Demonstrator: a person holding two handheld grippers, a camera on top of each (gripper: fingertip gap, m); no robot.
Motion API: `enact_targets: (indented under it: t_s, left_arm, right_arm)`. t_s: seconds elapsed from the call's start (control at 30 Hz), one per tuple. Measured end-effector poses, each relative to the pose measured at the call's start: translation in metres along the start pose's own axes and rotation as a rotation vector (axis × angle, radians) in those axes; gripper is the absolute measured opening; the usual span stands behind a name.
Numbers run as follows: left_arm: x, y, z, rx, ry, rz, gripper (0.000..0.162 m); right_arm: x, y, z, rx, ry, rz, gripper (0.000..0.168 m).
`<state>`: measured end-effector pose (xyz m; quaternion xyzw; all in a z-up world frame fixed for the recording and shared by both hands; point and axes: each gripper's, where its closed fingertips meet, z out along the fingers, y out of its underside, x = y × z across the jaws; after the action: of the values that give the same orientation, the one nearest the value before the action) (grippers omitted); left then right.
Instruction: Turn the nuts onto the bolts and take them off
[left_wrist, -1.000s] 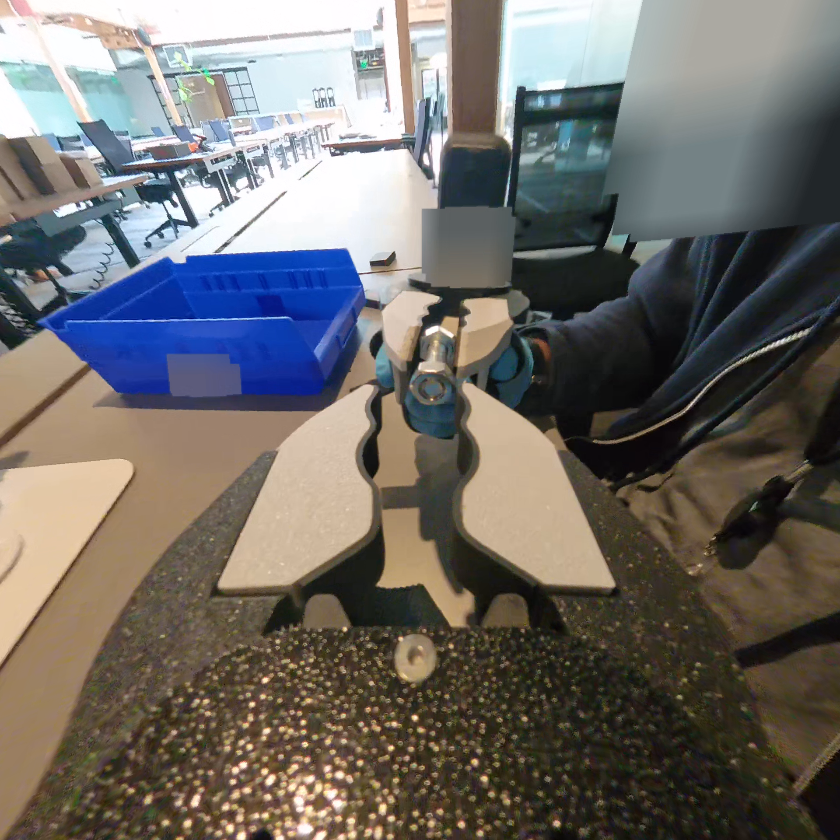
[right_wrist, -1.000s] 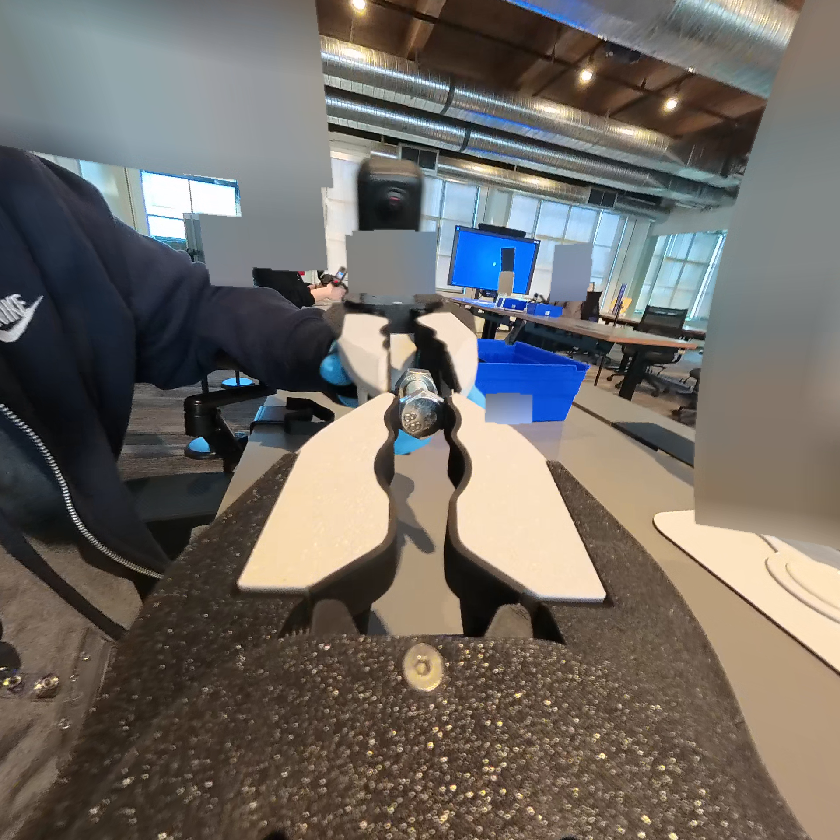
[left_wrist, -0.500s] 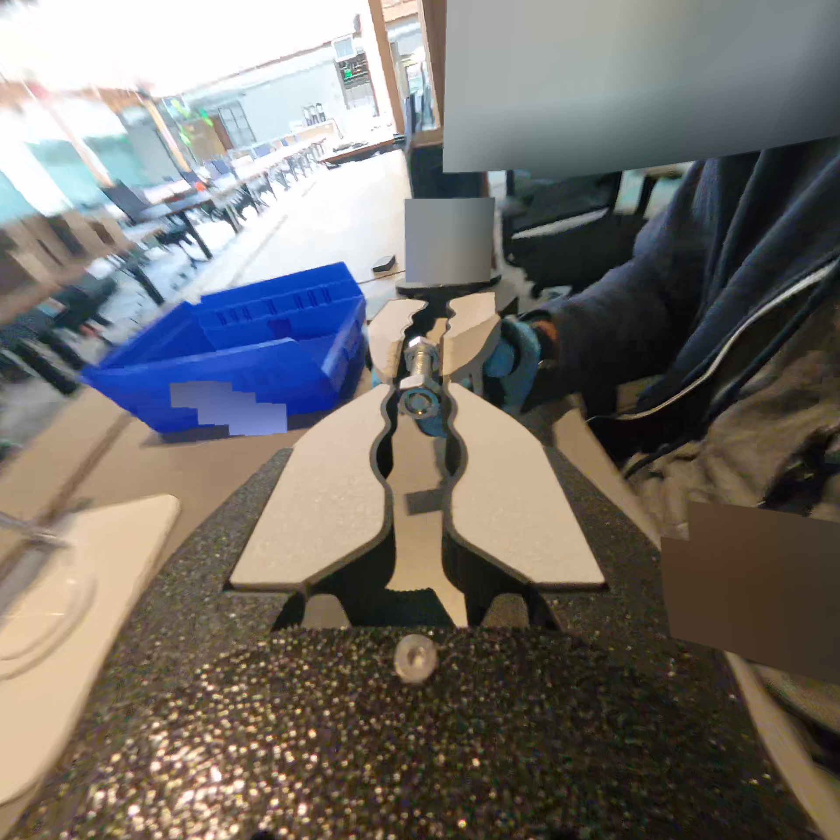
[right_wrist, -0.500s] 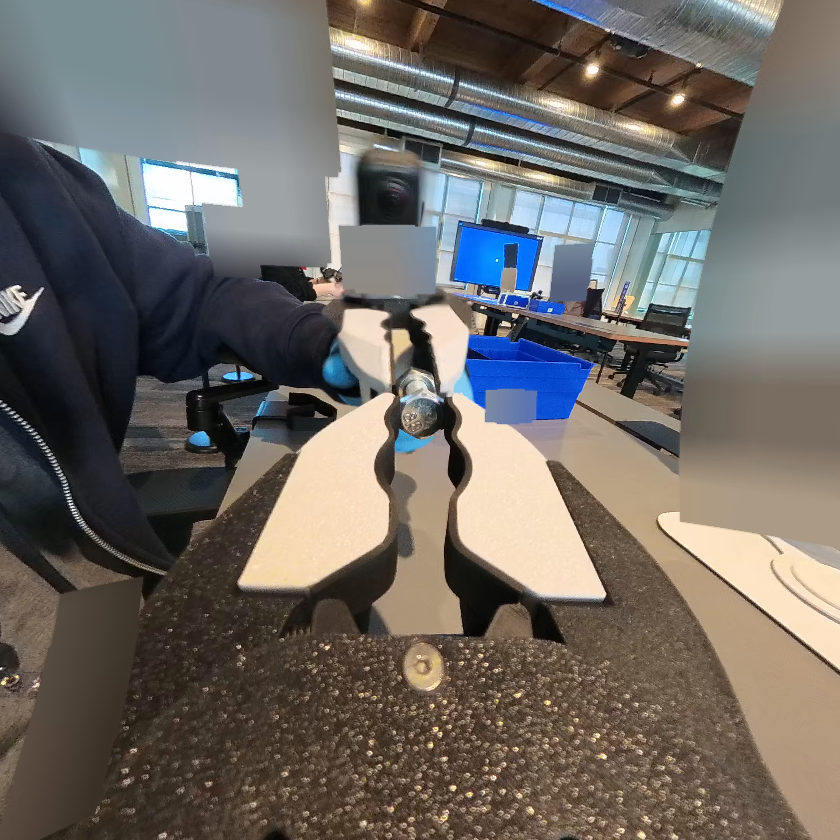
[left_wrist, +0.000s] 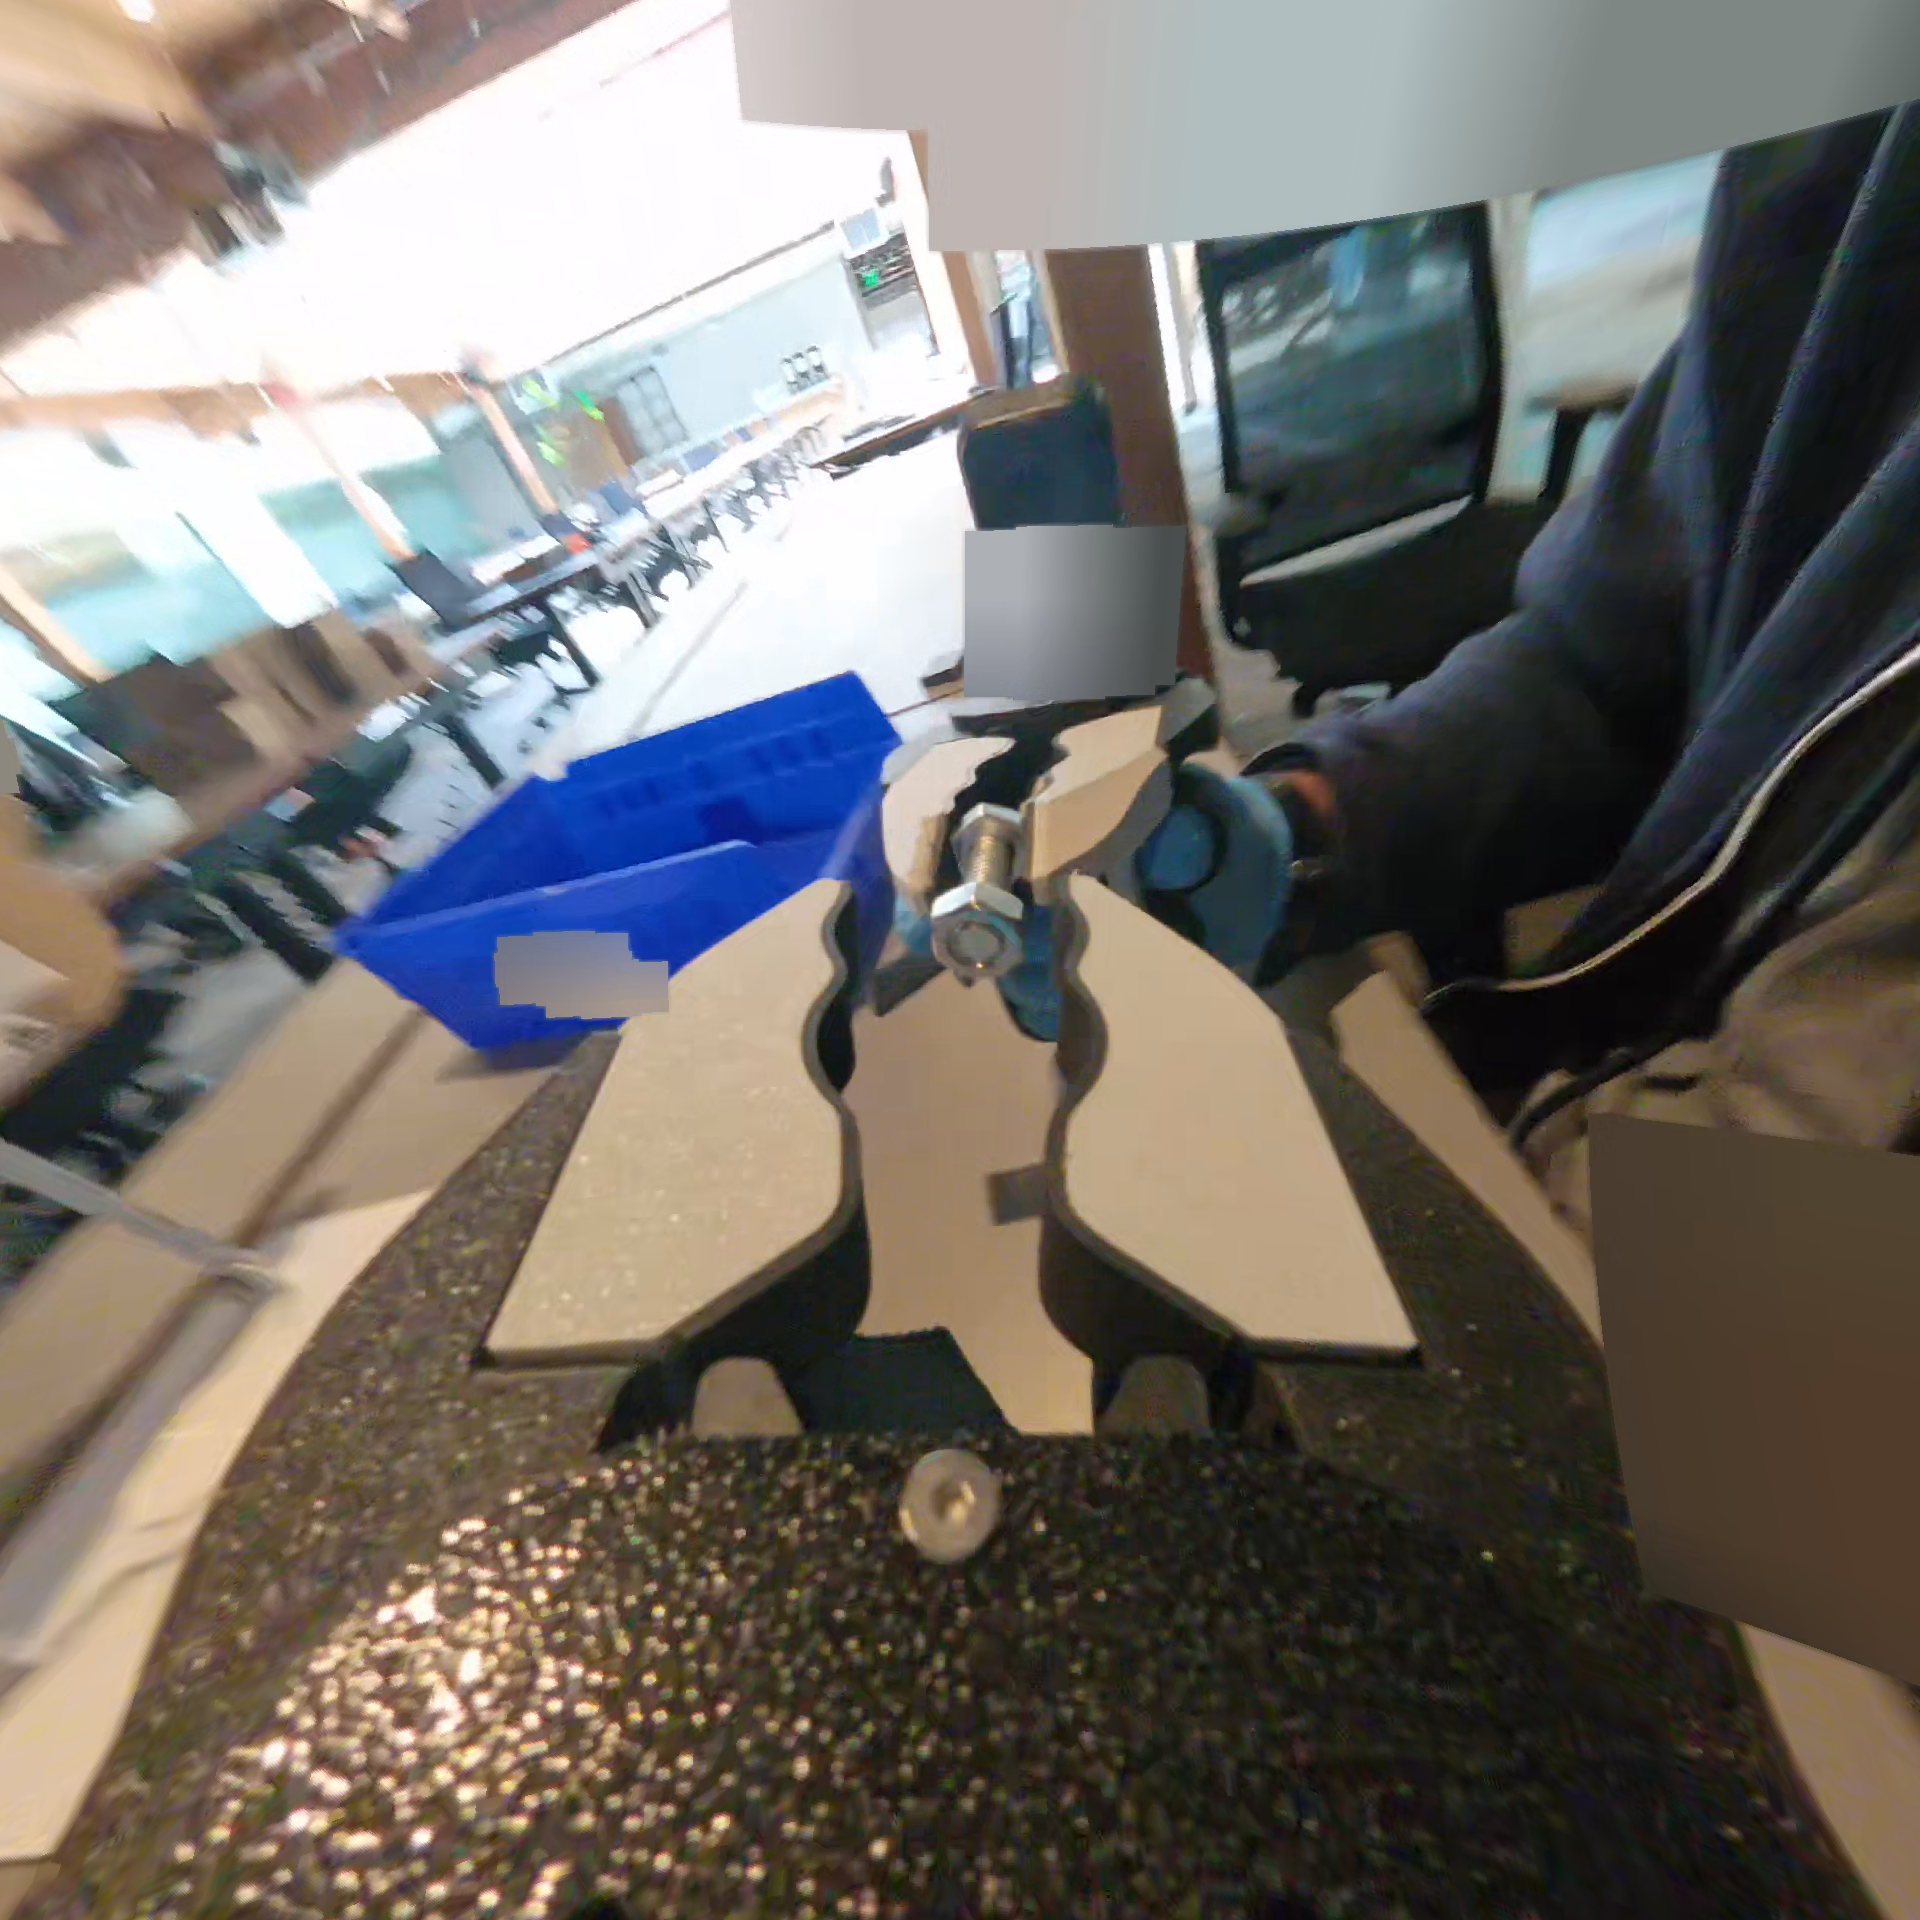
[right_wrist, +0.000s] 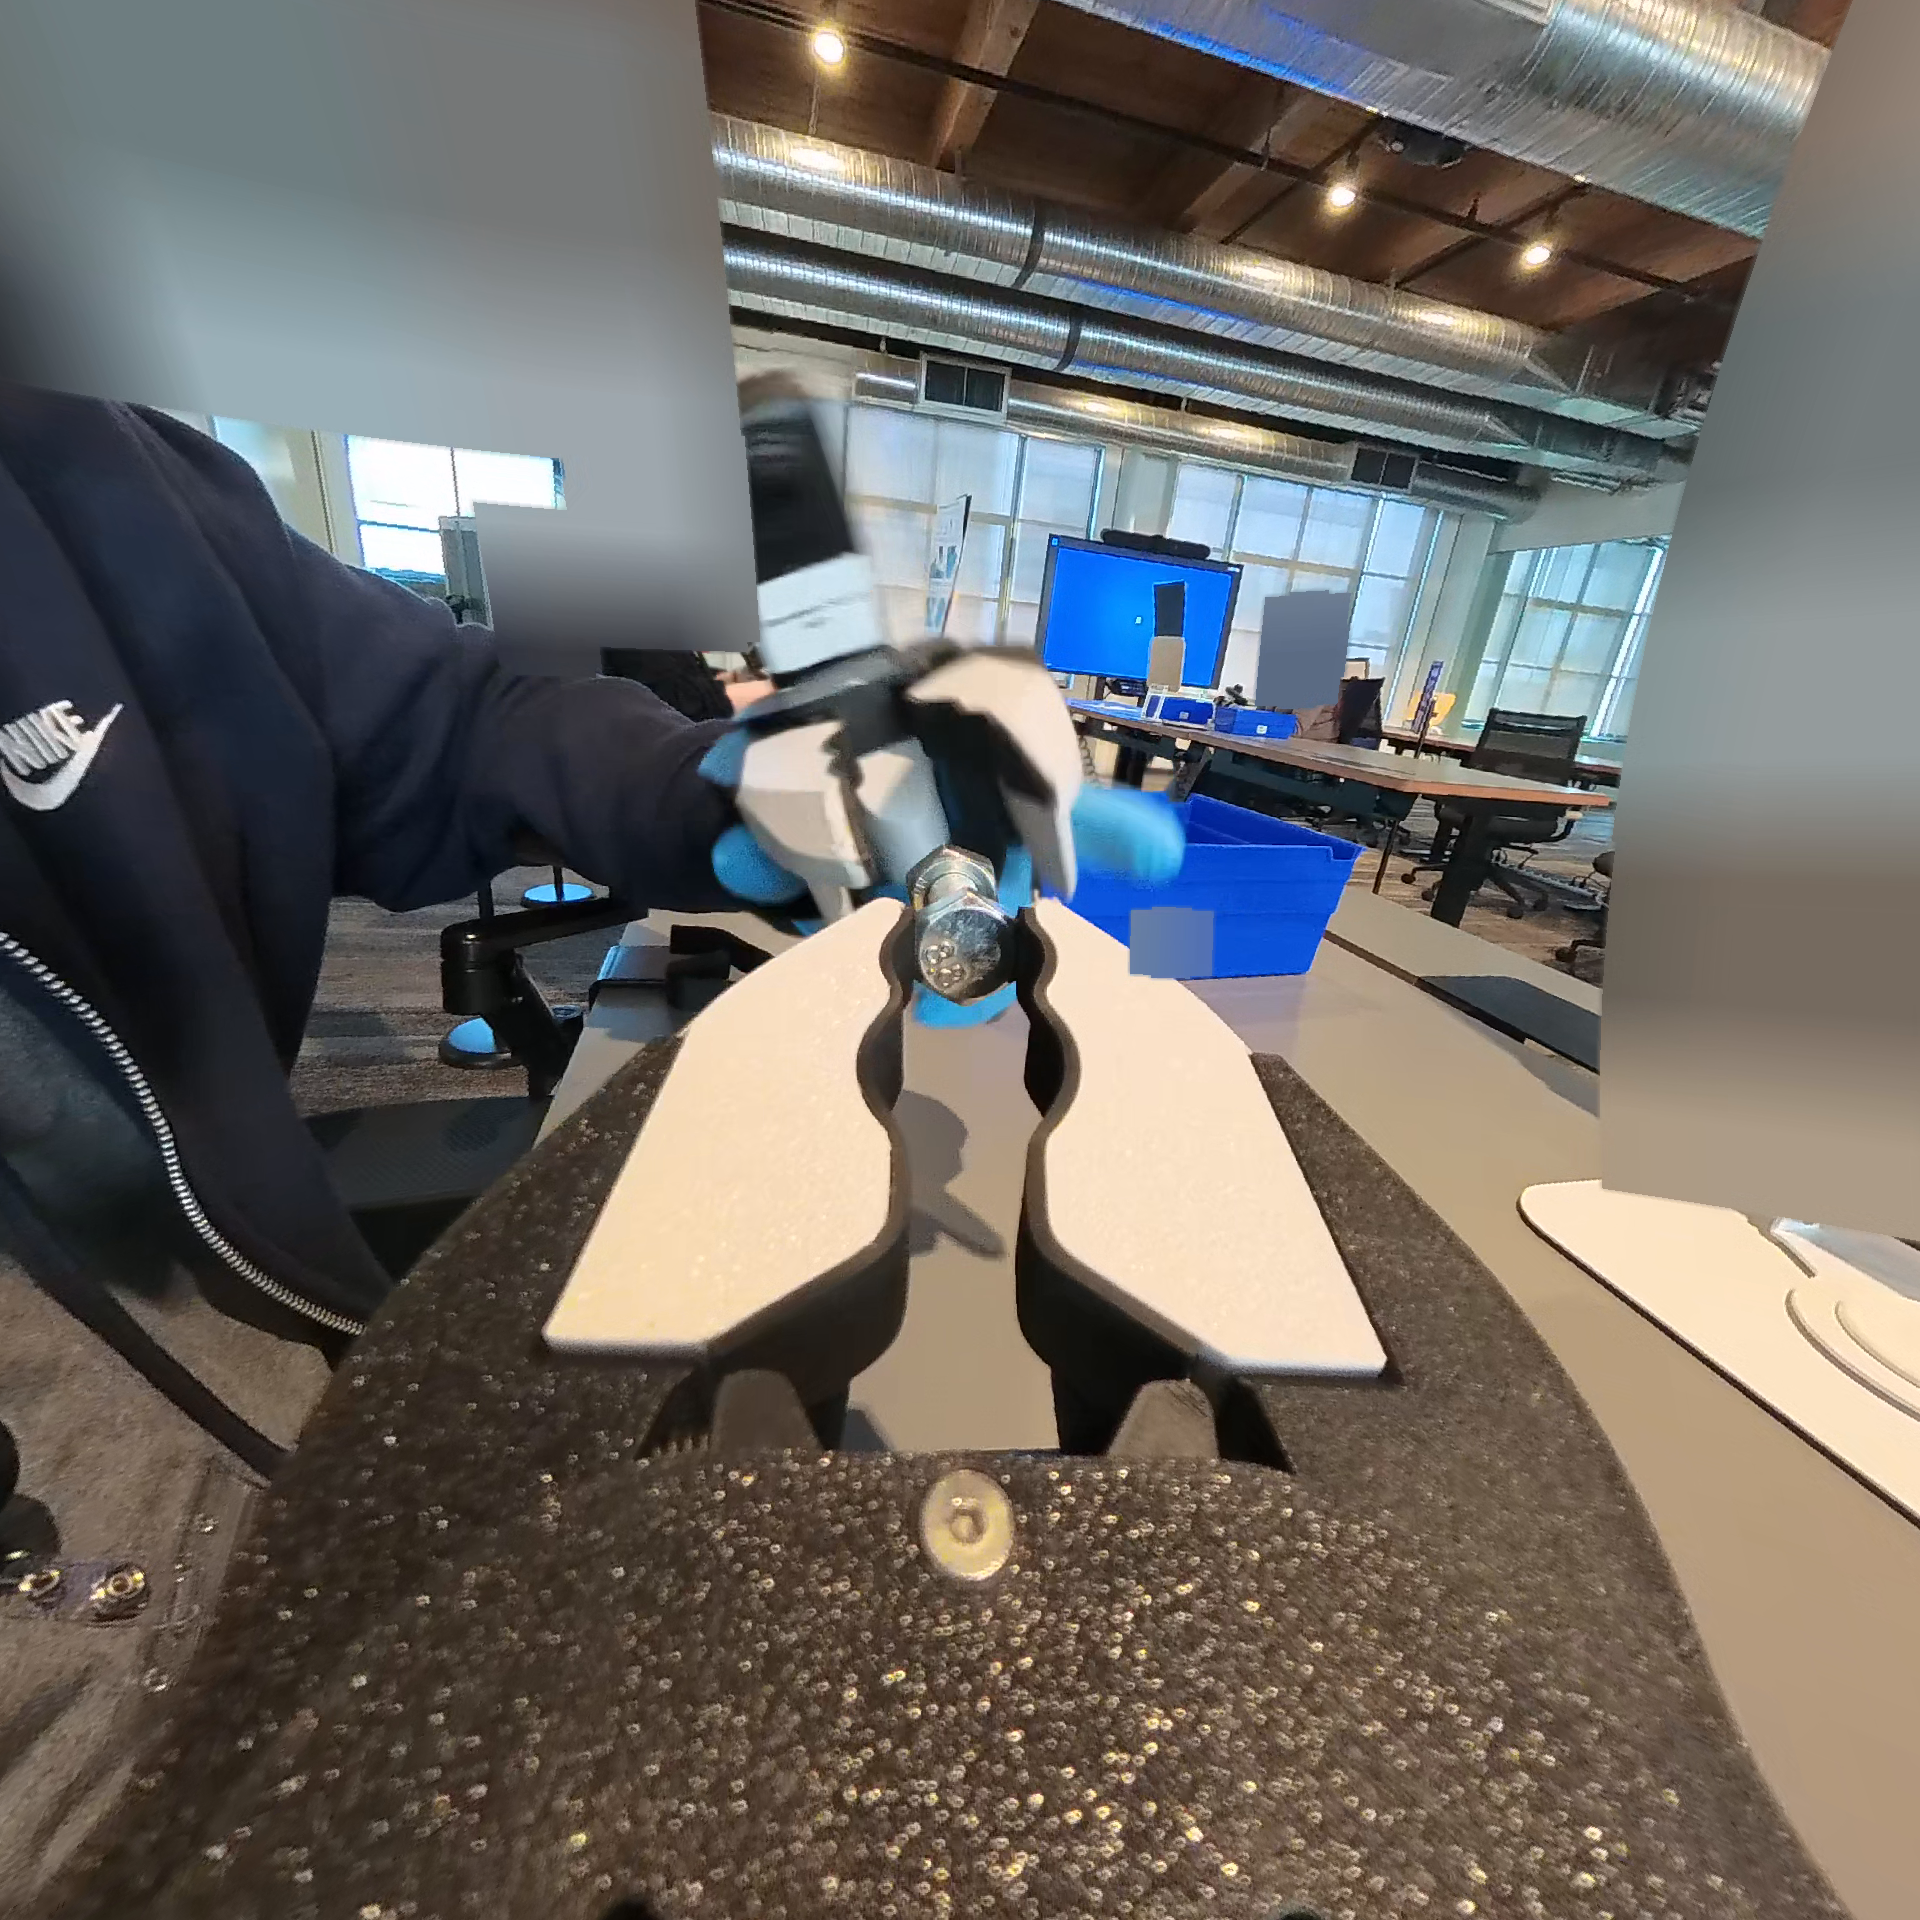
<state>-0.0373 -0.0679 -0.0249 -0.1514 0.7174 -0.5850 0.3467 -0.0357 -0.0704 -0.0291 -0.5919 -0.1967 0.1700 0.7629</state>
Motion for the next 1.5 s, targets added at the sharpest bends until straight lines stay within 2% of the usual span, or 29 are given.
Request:
enact_targets:
  t_s: [0.07,0.17,0.23,0.33,0.47,0.5,0.53,0.6,0.67,0.8,0.9,0.97,1.03,1.2,1.23,1.27,1.33,1.5]
  left_arm:
    - [0.002,0.003,0.001,0.0,0.046,-0.12,0.034]
    - [0.005,0.007,0.004,-0.02,0.078,-0.196,0.031]
    - [0.006,0.011,0.004,-0.042,0.076,-0.164,0.018]
    - [0.006,0.011,0.003,-0.07,0.02,0.051,0.017]
    - [0.003,0.013,0.002,-0.151,-0.131,0.616,0.017]
    - [0.002,0.013,0.002,-0.165,-0.163,0.728,0.018]
    - [0.003,0.013,0.002,-0.163,-0.163,0.763,0.022]
    - [0.008,0.007,0.003,-0.099,-0.119,0.604,0.034]
    - [0.004,-0.001,0.001,-0.036,-0.102,0.394,0.038]
    - [-0.002,-0.004,-0.002,0.018,-0.046,0.085,0.036]
    - [0.004,0.001,0.001,0.008,0.016,-0.05,0.031]
    - [0.009,0.005,0.005,-0.014,0.031,-0.047,0.018]
    - [0.008,0.002,0.005,-0.008,-0.003,0.057,0.018]
    - [0.006,0.003,0.003,-0.096,-0.158,0.672,0.018]
    - [0.007,0.003,0.003,-0.1,-0.173,0.745,0.019]
    - [0.008,0.002,0.003,-0.089,-0.164,0.744,0.024]
    - [0.008,-0.004,0.001,-0.021,-0.137,0.593,0.033]
    - [0.008,-0.012,-0.006,0.085,0.001,0.162,0.032]
  right_arm:
    - [0.0,0.0,0.0,-0.002,0.001,-0.004,0.018]
    - [-0.001,0.0,0.0,-0.003,0.0,-0.008,0.018]
    - [-0.001,0.001,0.001,-0.006,-0.002,-0.007,0.018]
    - [-0.002,0.001,0.001,-0.008,-0.006,-0.006,0.018]
    - [-0.003,0.001,0.001,-0.004,-0.01,0.0,0.018]
    - [-0.003,0.001,0.002,-0.004,-0.009,0.0,0.018]
    - [-0.003,0.001,0.002,-0.001,-0.01,0.001,0.018]
    - [-0.003,0.0,0.002,0.005,-0.01,0.003,0.018]
    - [-0.002,0.0,0.002,0.008,-0.009,0.004,0.018]
    - [-0.003,-0.002,0.003,0.014,-0.012,0.001,0.018]
    - [-0.004,-0.002,0.005,0.011,-0.02,-0.005,0.018]
    - [-0.005,-0.002,0.005,0.014,-0.024,-0.008,0.018]
    - [-0.006,-0.004,0.005,0.025,-0.033,0.003,0.018]
    - [-0.007,-0.004,0.005,0.029,-0.04,0.014,0.018]
    - [-0.007,-0.004,0.005,0.033,-0.042,0.019,0.018]
    - [-0.008,-0.005,0.005,0.042,-0.049,0.026,0.018]
    - [-0.009,-0.008,0.003,0.06,-0.056,0.032,0.018]
    - [-0.01,-0.012,0.0,0.088,-0.062,0.03,0.018]
